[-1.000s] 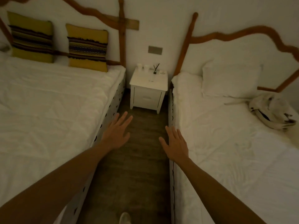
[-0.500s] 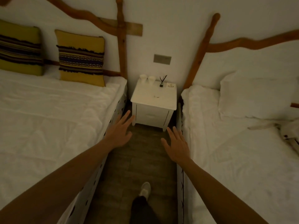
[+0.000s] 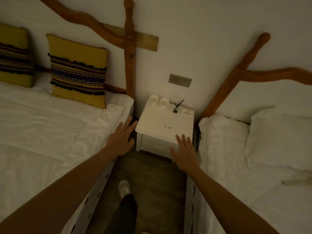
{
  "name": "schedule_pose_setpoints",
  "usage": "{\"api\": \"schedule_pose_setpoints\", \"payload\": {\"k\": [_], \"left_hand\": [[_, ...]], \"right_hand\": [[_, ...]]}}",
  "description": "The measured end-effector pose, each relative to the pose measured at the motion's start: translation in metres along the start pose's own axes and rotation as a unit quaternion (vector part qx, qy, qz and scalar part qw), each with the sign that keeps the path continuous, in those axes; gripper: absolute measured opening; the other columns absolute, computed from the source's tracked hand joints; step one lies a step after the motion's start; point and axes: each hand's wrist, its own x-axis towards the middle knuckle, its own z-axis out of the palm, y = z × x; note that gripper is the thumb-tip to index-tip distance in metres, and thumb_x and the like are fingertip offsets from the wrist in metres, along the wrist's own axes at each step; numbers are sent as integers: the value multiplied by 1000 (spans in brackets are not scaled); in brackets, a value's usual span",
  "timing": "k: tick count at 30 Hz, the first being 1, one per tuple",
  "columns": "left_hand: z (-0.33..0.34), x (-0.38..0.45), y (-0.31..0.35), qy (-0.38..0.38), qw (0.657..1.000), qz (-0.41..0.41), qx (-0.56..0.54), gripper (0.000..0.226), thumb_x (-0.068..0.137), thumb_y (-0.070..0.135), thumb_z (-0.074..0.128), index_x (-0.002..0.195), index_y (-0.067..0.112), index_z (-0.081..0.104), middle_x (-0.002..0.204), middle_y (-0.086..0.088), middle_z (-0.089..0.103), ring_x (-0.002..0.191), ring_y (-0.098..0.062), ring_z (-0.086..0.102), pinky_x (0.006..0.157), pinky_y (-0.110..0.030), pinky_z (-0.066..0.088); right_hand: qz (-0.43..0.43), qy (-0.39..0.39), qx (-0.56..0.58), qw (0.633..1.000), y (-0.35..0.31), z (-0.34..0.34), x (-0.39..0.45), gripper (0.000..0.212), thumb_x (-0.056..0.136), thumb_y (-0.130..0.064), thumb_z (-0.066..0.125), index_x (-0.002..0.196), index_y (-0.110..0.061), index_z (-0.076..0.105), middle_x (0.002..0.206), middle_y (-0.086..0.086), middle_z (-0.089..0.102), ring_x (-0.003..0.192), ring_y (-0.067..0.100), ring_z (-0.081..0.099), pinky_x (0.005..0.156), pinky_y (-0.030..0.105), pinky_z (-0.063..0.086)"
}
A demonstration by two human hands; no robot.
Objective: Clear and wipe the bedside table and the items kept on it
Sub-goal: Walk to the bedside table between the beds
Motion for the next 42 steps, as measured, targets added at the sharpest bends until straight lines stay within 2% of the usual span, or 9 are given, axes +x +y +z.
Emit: {"api": "schedule_pose_setpoints", "payload": {"k": [4,7,12,17,23,27,31,37,42], "left_hand": [[1,85,-25,-15,1000,-3,-3,78,95,36,51,157,32,5,166,7,-9,154,-26,2,117,-51,31],[-1,138,-39,-12,999,-34,-37,81,95,37,54,156,37,1,166,9,-10,153,-29,5,117,-53,31],[-1,247,-72,-35,999,-11,-40,80,97,38,51,157,33,-1,166,6,-11,152,-31,7,116,-53,32],[8,321,-80,-57,997,-5,-44,78,98,34,52,158,30,2,166,5,-9,152,-29,5,117,-51,31],[54,408,-86,-60,993,-22,-95,84,94,30,59,159,18,6,167,1,5,151,-27,14,118,-48,30],[100,466,-92,-53,992,-52,-107,89,93,33,62,158,18,4,166,0,8,150,-26,17,118,-45,30],[134,510,-90,-55,992,-55,-96,96,90,36,66,158,21,0,166,3,5,150,-25,16,114,-48,37],[167,561,-83,-77,996,-29,-40,107,86,40,70,157,28,-10,165,10,-12,153,-21,-7,110,-49,42],[178,587,-81,-99,994,-18,-38,111,83,33,76,156,32,-8,165,9,-13,153,-27,-8,116,-52,34]], "right_hand": [[-4,-7,8,1000,-8,1,91,70,102,-56,38,160,-30,9,169,1,0,156,23,-3,124,45,10],[11,-20,22,999,-15,7,150,70,102,-51,43,160,-31,9,169,0,1,156,22,2,123,44,15],[19,-38,13,999,-17,21,265,74,101,-50,46,160,-30,7,169,-1,1,156,21,2,122,42,19],[16,-54,-6,998,-15,30,343,77,100,-48,49,160,-26,7,169,0,0,156,21,0,121,42,22],[56,-79,32,995,11,67,439,81,98,-47,55,160,-23,9,169,0,2,155,21,3,118,44,29],[47,-91,30,994,33,106,503,84,96,-44,60,160,-20,11,169,2,7,155,23,6,120,44,26],[21,-98,3,995,49,131,549,89,92,-43,65,159,-18,13,168,5,10,155,26,7,120,45,24],[-1,-114,-47,992,67,151,605,99,87,-48,70,159,-22,8,169,7,2,155,28,1,123,46,17],[31,-169,-53,984,66,153,623,103,84,-48,75,159,-26,8,167,9,2,153,34,7,114,52,34]]}}
